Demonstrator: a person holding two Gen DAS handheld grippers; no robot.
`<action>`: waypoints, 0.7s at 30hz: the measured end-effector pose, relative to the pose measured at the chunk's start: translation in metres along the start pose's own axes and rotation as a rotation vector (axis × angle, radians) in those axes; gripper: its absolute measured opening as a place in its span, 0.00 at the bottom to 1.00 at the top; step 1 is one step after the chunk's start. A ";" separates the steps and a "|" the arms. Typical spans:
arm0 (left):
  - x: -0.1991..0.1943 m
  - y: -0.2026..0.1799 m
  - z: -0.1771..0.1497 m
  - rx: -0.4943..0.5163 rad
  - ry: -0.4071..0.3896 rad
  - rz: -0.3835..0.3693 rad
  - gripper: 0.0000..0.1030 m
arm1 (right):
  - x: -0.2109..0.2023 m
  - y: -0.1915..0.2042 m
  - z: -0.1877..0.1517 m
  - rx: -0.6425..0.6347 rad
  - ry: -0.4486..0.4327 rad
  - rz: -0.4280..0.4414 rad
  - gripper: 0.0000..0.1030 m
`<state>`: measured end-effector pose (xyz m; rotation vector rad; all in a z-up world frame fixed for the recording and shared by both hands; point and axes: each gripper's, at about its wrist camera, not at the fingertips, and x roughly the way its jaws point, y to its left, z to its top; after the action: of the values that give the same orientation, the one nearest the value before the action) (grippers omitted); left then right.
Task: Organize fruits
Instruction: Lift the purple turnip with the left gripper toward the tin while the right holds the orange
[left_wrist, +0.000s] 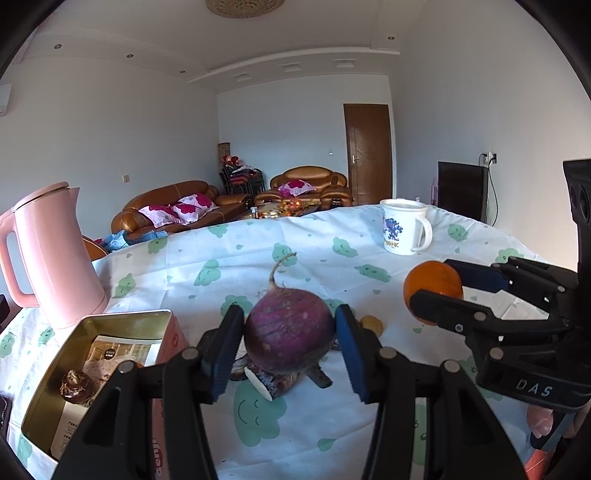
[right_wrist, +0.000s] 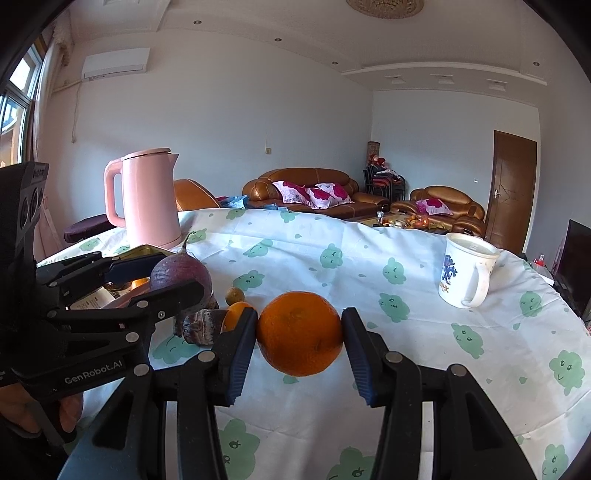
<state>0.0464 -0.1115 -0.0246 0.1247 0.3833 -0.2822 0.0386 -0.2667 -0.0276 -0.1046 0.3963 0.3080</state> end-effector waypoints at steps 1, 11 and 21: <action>0.000 0.000 0.000 -0.002 -0.003 0.001 0.51 | -0.001 0.000 0.000 0.000 -0.005 0.000 0.48; -0.006 0.000 -0.001 0.000 -0.032 0.010 0.51 | -0.009 0.000 -0.001 -0.001 -0.045 -0.001 0.48; -0.012 -0.002 -0.002 0.009 -0.053 0.017 0.51 | -0.017 -0.001 -0.002 0.001 -0.084 -0.005 0.48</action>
<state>0.0341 -0.1104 -0.0219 0.1292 0.3283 -0.2701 0.0236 -0.2725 -0.0231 -0.0919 0.3123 0.3061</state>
